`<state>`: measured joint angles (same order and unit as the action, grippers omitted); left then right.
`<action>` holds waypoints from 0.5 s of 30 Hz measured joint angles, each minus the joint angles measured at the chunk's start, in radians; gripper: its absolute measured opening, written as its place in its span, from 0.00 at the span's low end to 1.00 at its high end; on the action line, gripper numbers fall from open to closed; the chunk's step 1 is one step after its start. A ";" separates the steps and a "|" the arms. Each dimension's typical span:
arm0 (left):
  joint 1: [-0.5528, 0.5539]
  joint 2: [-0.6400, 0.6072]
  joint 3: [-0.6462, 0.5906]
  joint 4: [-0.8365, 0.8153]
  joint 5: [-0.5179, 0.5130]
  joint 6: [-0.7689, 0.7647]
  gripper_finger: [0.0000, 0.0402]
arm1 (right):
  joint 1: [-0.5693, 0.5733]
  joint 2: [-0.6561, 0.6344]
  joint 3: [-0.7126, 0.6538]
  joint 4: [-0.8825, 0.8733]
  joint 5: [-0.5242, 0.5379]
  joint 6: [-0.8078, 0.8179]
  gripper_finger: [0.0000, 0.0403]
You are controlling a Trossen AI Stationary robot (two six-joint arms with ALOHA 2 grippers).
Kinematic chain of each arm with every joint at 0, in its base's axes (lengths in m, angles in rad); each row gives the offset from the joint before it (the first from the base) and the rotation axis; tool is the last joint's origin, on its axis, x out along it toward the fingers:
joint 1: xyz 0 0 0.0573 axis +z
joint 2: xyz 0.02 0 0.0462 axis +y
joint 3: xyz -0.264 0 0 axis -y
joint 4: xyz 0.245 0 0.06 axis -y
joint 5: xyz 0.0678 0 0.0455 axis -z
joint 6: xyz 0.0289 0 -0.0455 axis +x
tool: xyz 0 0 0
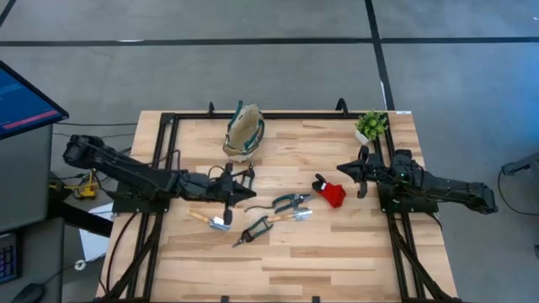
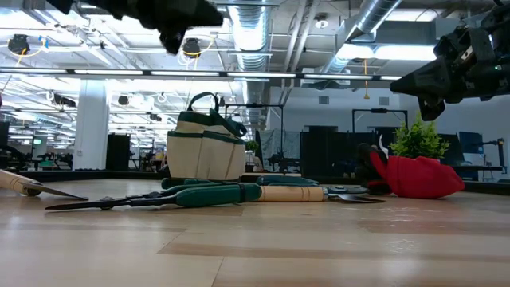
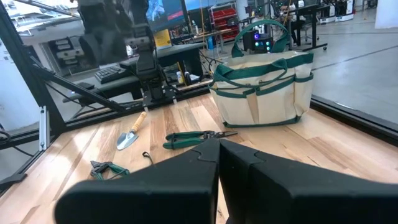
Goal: Pick & Place Garden tools in Gardening bag
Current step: Put the top green shear scissors into the brown gardening bag
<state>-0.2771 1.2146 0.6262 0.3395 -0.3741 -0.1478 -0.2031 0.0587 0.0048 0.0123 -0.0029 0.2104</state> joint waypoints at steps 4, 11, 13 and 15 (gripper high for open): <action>-0.033 0.030 0.000 -0.027 -0.064 -0.105 0.01 | 0.000 0.000 0.000 0.000 0.000 0.000 0.00; -0.086 0.040 0.015 -0.087 -0.146 -0.187 0.01 | 0.000 0.000 0.000 0.000 0.000 0.000 0.00; -0.101 0.040 0.053 -0.164 -0.196 -0.198 0.01 | 0.000 0.000 0.000 0.000 0.000 0.000 0.00; -0.113 0.044 0.105 -0.243 -0.220 -0.200 0.01 | 0.000 0.000 0.000 0.000 0.000 0.001 0.00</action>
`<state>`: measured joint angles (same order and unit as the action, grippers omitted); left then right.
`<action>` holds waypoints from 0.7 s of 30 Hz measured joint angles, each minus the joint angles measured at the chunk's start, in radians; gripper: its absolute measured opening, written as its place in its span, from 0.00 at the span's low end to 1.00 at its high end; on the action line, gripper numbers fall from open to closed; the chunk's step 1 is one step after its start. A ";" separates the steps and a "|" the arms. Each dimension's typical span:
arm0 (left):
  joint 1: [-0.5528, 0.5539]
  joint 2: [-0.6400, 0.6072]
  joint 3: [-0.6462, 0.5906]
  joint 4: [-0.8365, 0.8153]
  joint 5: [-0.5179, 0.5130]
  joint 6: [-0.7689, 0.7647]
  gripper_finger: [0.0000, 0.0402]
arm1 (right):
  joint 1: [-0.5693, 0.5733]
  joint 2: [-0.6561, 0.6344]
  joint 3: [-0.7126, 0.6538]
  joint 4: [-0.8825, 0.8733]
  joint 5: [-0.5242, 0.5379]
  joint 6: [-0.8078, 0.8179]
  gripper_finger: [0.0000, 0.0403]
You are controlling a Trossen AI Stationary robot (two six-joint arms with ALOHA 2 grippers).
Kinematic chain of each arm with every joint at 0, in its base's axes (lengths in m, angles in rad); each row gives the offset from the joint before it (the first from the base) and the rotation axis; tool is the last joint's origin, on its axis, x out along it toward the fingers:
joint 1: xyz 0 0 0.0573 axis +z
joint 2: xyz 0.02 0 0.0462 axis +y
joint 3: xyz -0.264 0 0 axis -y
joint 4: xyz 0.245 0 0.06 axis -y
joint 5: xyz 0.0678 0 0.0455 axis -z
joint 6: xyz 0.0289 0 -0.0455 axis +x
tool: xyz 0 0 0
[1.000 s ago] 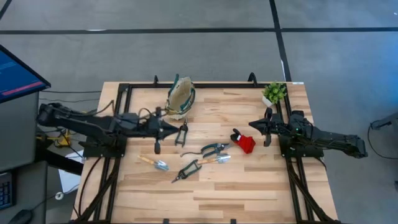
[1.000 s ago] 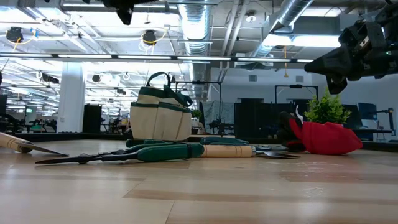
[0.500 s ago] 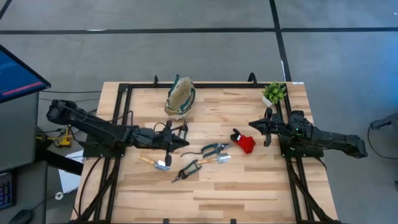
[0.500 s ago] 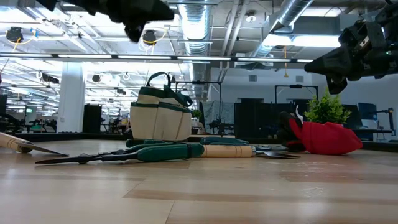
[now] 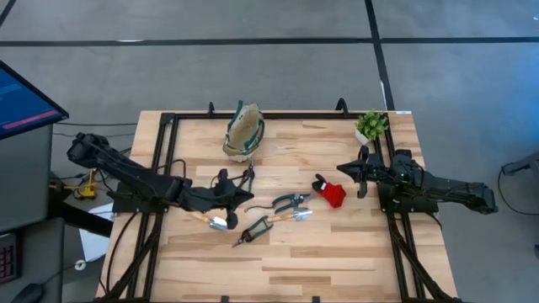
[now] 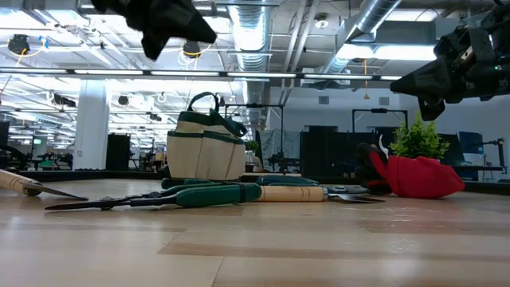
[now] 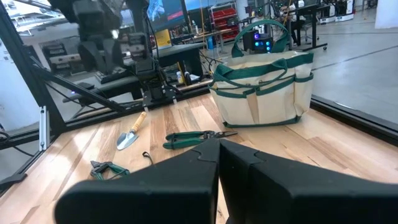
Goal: Pick & Place Garden tools in Gardening bag
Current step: Put the top green shear scissors into the brown gardening bag
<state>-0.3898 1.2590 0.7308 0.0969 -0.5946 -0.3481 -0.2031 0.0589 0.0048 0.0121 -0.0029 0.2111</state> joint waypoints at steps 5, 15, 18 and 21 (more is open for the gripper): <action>-0.003 0.049 0.134 -0.181 -0.027 -0.005 0.00 | 0.000 0.000 0.000 0.000 0.000 0.000 0.00; 0.090 0.214 0.311 -0.687 0.049 -0.332 0.00 | 0.000 0.000 0.000 0.000 0.000 0.000 0.00; 0.129 0.238 0.313 -0.704 0.157 -0.381 0.01 | 0.000 0.000 0.000 0.000 0.000 0.000 0.00; 0.154 0.262 0.311 -0.702 0.175 -0.394 0.01 | 0.000 0.000 0.000 0.000 0.000 0.000 0.00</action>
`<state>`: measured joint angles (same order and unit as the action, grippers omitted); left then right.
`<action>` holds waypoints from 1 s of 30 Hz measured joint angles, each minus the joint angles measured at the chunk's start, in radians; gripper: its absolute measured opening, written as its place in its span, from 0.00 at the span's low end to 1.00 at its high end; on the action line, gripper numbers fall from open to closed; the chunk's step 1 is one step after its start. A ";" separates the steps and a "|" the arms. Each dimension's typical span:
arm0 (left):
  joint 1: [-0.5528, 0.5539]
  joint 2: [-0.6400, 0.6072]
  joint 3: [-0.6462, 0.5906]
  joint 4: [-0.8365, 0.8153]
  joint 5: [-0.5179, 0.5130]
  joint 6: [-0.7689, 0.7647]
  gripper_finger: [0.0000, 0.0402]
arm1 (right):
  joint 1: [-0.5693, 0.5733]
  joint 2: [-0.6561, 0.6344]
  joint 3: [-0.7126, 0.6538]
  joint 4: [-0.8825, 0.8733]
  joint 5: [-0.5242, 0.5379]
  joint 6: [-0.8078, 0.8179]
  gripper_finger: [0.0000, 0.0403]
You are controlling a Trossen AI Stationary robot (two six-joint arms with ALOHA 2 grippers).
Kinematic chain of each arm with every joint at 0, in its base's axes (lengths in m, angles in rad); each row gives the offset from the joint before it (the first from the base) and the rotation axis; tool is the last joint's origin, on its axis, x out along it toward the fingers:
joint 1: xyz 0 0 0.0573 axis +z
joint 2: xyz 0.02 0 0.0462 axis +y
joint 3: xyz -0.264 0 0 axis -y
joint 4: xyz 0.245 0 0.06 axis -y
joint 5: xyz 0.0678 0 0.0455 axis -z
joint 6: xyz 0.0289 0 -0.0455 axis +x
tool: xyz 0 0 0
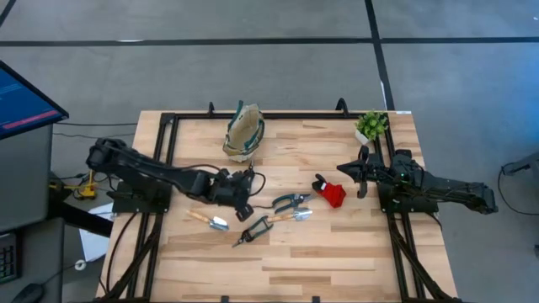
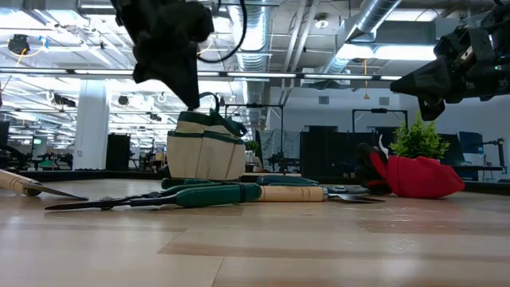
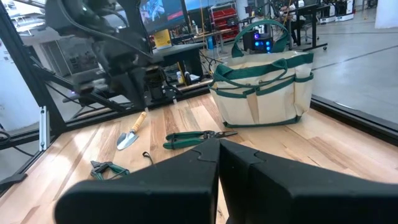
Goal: Pick & Place Garden tools in Gardening bag
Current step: Put the top green shear scissors into the brown gardening bag
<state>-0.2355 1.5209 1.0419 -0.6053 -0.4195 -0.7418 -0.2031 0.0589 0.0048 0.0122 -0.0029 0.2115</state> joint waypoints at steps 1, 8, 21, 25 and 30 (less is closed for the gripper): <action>0.006 0.005 -0.003 0.001 0.000 0.000 0.01 | 0.000 0.000 0.000 0.000 0.000 0.000 0.00; 0.051 0.015 -0.059 -0.003 0.002 -0.101 0.03 | 0.000 0.000 0.000 0.000 0.000 0.000 0.00; 0.104 0.014 -0.232 0.133 -0.012 -0.233 0.32 | 0.000 0.000 0.000 0.000 0.000 0.000 0.00; 0.139 0.014 -0.277 0.247 -0.048 -0.234 0.41 | 0.000 0.000 0.000 0.000 0.000 0.000 0.00; 0.183 0.014 -0.304 0.272 -0.040 -0.235 0.47 | 0.000 0.000 0.000 0.000 0.000 0.000 0.00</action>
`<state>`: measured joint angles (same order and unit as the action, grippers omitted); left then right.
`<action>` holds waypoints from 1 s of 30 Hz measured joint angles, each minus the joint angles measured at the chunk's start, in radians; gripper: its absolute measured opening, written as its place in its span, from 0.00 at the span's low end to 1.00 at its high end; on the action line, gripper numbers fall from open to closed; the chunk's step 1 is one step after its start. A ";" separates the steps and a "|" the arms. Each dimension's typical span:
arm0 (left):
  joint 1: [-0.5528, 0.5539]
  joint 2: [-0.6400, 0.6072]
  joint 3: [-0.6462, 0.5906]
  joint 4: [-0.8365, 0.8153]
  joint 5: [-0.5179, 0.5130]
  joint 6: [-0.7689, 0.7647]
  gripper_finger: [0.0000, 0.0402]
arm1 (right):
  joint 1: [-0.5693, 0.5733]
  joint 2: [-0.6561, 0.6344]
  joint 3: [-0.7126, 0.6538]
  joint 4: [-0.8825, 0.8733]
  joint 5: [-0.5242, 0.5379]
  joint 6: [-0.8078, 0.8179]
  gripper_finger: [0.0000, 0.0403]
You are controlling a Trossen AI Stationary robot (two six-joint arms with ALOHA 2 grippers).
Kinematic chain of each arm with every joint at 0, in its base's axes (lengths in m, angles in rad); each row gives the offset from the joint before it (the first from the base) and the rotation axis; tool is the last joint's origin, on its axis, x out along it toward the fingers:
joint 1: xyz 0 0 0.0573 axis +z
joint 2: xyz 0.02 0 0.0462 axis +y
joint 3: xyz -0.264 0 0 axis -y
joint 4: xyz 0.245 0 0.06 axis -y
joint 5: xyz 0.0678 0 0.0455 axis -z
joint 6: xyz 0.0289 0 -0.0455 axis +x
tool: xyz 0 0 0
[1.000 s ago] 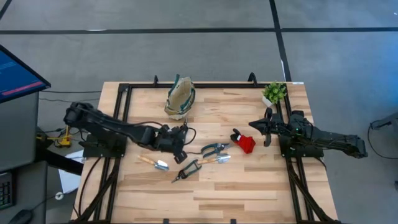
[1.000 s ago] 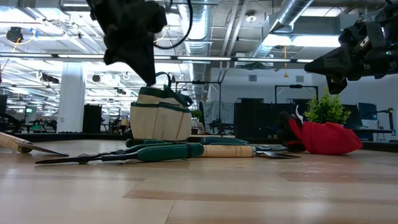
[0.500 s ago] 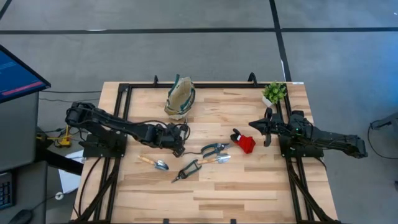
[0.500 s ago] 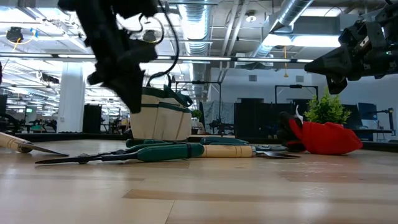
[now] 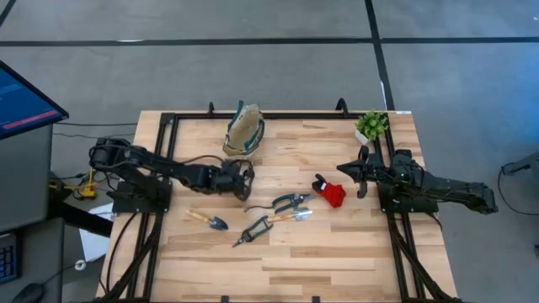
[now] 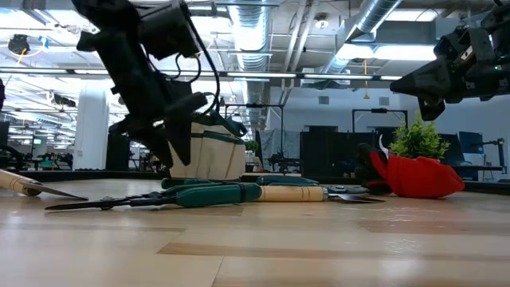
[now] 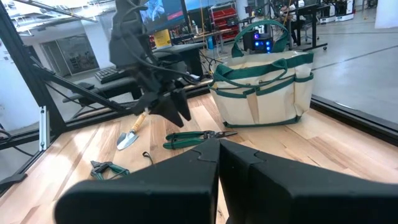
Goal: Pick & Place Garden tools in Gardening bag
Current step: Put the top green shear scissors into the brown gardening bag
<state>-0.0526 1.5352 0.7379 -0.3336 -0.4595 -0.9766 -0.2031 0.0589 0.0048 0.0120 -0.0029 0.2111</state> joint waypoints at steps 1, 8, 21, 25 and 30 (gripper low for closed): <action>0.008 0.000 -0.004 0.001 0.001 0.000 0.47 | 0.000 0.000 0.000 0.000 0.000 0.000 0.00; 0.032 0.000 -0.056 0.155 0.049 -0.001 0.47 | 0.000 0.000 0.000 0.000 0.000 0.000 0.00; 0.031 0.049 -0.061 0.178 0.050 0.000 0.44 | 0.000 0.000 0.000 0.000 0.000 0.000 0.00; 0.031 0.088 -0.061 0.189 0.050 0.000 0.44 | 0.000 0.000 0.000 0.000 0.000 0.000 0.00; 0.030 0.111 -0.060 0.208 0.035 0.000 0.44 | 0.000 0.000 0.000 0.000 0.000 -0.001 0.00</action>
<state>-0.0227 1.6463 0.6781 -0.1253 -0.4248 -0.9764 -0.2031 0.0589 0.0048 0.0120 -0.0029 0.2106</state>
